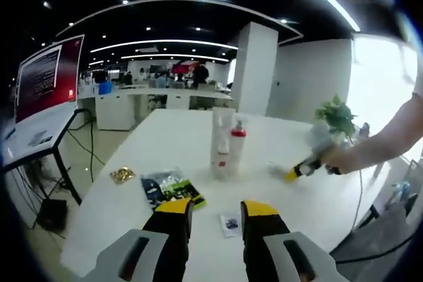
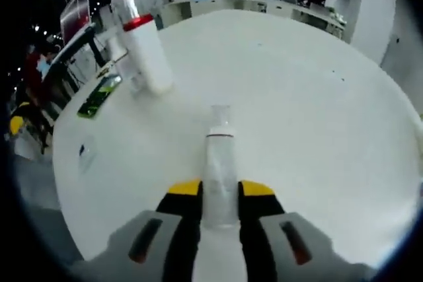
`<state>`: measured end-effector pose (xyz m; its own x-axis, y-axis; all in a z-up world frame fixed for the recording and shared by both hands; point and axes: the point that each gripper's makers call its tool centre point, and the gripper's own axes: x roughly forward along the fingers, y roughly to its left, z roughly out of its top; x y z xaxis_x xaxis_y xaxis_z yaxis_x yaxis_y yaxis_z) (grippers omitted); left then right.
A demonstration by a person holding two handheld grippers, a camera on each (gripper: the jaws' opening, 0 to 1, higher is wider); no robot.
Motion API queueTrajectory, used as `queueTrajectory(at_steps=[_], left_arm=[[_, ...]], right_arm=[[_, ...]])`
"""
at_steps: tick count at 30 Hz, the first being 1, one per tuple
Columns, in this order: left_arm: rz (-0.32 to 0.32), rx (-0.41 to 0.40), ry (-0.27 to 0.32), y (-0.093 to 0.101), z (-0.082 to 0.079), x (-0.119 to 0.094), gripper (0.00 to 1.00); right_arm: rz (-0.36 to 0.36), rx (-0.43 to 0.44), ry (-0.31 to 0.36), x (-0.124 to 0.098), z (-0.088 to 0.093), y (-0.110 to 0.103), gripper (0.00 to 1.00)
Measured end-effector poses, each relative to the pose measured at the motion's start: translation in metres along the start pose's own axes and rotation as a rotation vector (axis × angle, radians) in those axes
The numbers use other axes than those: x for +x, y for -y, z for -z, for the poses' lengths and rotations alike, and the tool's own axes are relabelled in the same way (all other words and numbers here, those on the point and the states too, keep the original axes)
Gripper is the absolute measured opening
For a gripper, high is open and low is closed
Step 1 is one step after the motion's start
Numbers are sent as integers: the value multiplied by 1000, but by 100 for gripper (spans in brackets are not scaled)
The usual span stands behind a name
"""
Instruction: Arrange the skincare products in the storage area until every visible bottle or jar stands upright without overlapping.
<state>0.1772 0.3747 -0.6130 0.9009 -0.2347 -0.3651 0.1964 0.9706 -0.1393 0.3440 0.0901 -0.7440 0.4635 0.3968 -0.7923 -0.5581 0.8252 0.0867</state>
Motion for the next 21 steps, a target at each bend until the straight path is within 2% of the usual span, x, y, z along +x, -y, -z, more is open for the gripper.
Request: queueTrajectory(at_steps=[3, 7, 11, 14, 18, 21], left_arm=[[5, -21, 16, 1, -3, 1, 31], [-2, -15, 12, -1, -2, 0, 31], [-3, -16, 21, -1, -4, 0, 31], [-2, -31, 31, 0, -5, -1, 31], [17, -67, 44, 2, -8, 0, 33], [19, -72, 43, 3, -7, 0, 33]], right_arm=[[-20, 12, 31, -6, 0, -5, 20], [-48, 93, 81, -16, -1, -10, 20], [-78, 100, 94, -25, 2, -19, 20], [-108, 112, 131, -33, -4, -27, 20], [-166, 126, 159, -38, -6, -50, 20], [-229, 115, 197, -48, -12, -81, 20]])
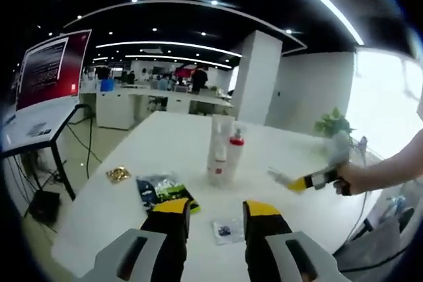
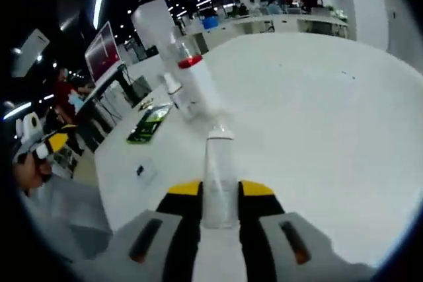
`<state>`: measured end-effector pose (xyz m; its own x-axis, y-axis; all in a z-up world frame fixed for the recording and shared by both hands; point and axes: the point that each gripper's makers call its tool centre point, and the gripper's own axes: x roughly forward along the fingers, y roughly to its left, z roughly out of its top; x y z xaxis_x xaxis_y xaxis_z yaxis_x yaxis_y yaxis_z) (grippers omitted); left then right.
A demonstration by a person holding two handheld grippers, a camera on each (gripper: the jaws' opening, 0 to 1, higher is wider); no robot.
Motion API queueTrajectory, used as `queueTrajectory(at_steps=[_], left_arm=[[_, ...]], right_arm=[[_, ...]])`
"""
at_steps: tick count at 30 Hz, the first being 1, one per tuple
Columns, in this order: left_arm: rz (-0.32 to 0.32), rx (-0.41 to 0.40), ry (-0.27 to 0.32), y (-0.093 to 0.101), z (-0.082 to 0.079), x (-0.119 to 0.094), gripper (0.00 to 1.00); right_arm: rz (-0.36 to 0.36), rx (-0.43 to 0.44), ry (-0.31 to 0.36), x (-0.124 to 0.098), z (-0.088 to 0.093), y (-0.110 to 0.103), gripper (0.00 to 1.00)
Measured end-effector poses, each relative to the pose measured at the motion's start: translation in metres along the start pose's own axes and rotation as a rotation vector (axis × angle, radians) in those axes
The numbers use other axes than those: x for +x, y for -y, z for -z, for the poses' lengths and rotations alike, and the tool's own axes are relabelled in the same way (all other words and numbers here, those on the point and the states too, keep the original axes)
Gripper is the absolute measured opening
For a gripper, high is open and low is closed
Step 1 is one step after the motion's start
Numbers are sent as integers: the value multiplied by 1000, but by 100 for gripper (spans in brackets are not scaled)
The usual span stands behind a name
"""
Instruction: Arrange the skincare products in the storage area until every visible bottle or jar stands upright without overlapping.
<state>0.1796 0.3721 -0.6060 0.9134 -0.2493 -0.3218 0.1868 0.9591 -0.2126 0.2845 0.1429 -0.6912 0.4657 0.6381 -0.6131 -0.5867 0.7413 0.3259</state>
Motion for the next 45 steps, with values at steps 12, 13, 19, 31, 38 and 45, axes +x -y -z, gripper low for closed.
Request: queueTrajectory(at_steps=[12, 13, 19, 31, 38, 45], left_arm=[[71, -41, -13, 14, 2, 3, 36], [111, -73, 3, 22, -3, 3, 37], [183, -119, 41, 35, -12, -2, 42], [313, -316, 66, 49, -28, -10, 37], [342, -460, 134, 52, -41, -9, 38], [434, -462, 119, 72, -40, -7, 35]], right_arm=[[-256, -45, 151, -5, -32, -109, 20], [-292, -54, 162, -6, -36, -124, 20], [-372, -111, 176, -10, -36, -162, 20], [-506, -216, 243, -25, -46, -222, 20], [-509, -324, 235, -26, -40, -231, 20], [-618, -241, 227, -36, -36, -243, 20]])
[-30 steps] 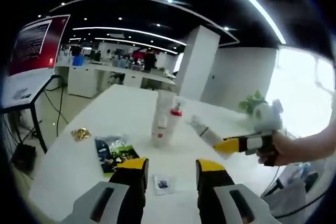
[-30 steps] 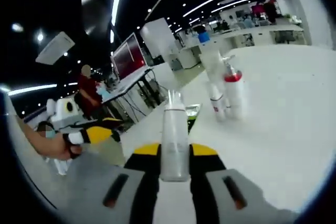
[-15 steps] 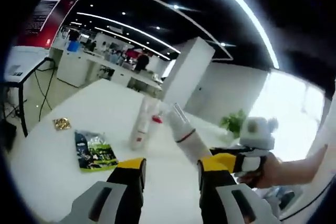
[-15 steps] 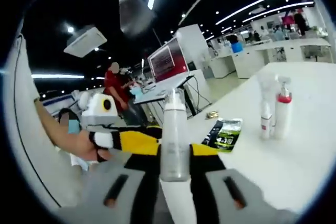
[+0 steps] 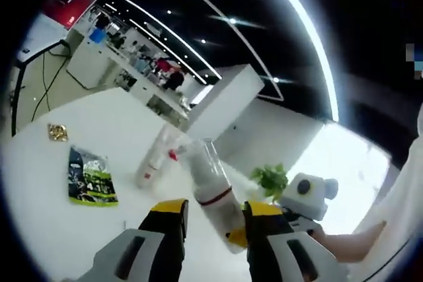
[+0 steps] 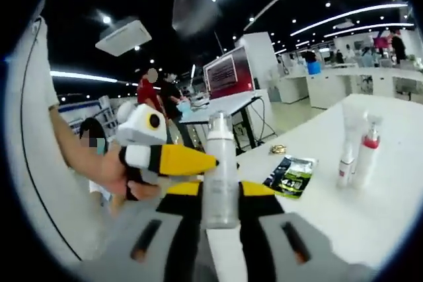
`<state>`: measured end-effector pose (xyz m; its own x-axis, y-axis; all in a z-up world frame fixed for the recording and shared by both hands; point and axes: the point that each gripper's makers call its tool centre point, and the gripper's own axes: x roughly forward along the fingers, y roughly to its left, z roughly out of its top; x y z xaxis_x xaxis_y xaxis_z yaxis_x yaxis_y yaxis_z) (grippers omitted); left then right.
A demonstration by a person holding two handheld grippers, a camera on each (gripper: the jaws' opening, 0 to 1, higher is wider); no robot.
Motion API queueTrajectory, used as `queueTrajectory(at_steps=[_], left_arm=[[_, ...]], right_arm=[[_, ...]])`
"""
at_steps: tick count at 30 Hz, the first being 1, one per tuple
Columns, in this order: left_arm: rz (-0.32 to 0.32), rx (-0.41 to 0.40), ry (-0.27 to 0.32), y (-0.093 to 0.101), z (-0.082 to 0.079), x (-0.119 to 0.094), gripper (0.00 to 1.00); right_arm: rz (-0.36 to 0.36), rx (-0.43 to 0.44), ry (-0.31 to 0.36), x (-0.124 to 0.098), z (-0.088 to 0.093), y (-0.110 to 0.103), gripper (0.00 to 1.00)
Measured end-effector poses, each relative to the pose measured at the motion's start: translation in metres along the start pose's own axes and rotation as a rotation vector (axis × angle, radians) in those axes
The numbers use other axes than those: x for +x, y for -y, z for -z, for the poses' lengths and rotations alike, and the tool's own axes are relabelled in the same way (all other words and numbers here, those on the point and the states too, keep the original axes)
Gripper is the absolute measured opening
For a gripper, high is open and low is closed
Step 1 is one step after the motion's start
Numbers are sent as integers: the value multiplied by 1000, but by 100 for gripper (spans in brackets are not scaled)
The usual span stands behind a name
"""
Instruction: Arrange the skincare products in the storage area until every visible bottle or jar stands upright without overlapping.
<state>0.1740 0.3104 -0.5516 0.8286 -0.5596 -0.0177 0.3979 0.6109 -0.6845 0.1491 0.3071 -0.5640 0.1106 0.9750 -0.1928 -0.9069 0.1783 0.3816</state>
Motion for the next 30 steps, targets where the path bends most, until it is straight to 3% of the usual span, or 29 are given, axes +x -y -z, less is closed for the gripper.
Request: queueTrajectory(at_steps=[3, 4, 9, 14, 23, 27, 30], left_arm=[[64, -47, 17, 10, -2, 0, 31], [84, -64, 14, 14, -2, 0, 30], [131, -76, -1, 22, 0, 1, 27], [136, -92, -54, 22, 8, 6, 25], [125, -56, -111, 20, 15, 16, 24], [113, -37, -120, 16, 12, 17, 24], [100, -19, -128, 13, 9, 17, 24]], right_arm=[[-66, 138, 46, -4, -4, -6, 20], [-71, 148, 50, -5, -5, -6, 20], [-97, 150, 45, -11, -1, -10, 20], [-93, 155, 12, -12, 6, -11, 21], [-30, 83, -11, -15, 12, 0, 23], [-1, 46, -27, -19, 15, 5, 33], [14, 37, -31, -26, 14, 5, 34]])
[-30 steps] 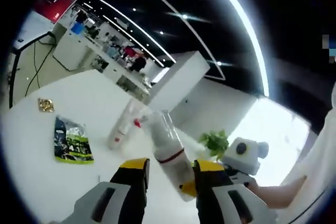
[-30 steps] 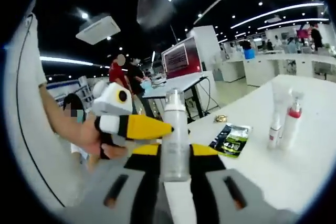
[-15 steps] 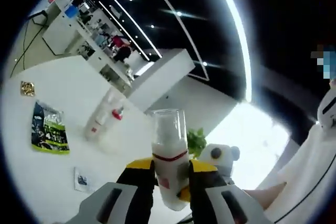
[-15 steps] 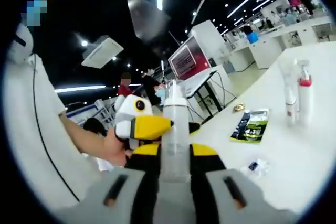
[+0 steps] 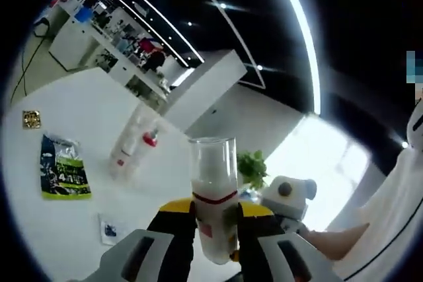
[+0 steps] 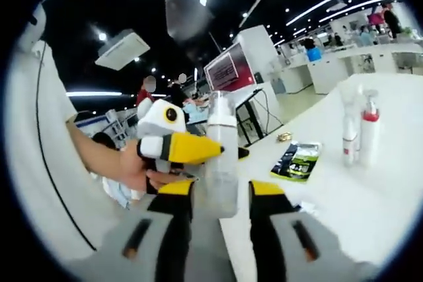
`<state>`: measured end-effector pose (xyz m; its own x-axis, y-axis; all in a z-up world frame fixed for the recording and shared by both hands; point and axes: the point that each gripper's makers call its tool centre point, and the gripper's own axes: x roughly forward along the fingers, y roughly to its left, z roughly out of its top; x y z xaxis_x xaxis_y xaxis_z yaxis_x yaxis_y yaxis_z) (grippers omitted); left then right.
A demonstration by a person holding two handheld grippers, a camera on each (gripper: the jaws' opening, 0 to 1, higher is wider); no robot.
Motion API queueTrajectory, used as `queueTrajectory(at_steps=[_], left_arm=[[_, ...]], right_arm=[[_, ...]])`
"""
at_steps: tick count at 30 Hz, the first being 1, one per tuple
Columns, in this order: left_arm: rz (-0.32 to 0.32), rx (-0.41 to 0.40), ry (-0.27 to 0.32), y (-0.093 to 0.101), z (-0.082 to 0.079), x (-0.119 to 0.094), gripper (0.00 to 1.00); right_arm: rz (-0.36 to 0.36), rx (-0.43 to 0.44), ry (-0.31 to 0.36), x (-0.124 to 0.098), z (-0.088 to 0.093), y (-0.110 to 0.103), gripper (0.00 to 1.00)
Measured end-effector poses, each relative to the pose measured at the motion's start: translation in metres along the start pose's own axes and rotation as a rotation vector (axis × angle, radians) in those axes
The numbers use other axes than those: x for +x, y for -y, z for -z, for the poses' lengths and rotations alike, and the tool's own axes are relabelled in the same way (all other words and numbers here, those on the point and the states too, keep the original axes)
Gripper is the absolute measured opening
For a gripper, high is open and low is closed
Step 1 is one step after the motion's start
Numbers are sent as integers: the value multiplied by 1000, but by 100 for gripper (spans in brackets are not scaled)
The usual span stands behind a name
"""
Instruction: Arrange the skincare products in the storage area until every visible bottle or jar stands upright without overlapping.
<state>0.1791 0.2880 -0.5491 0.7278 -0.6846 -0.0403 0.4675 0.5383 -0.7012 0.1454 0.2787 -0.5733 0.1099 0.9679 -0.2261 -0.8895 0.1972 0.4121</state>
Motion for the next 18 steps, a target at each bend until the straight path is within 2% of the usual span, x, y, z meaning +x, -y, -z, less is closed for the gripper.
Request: queueTrajectory(at_steps=[4, 8, 11, 18], left_arm=[[-14, 40, -40, -2, 2, -1, 24], [-13, 104, -111, 4, 14, 2, 24], [-5, 113, -127, 11, 16, 5, 24], [29, 129, -133, 26, 8, 5, 24]], right_arm=[[34, 38, 58, -13, -13, 4, 38], [66, 71, 125, -21, -32, 6, 40], [77, 70, 139, -22, -42, 1, 41], [90, 65, 140, -19, -57, -15, 42]])
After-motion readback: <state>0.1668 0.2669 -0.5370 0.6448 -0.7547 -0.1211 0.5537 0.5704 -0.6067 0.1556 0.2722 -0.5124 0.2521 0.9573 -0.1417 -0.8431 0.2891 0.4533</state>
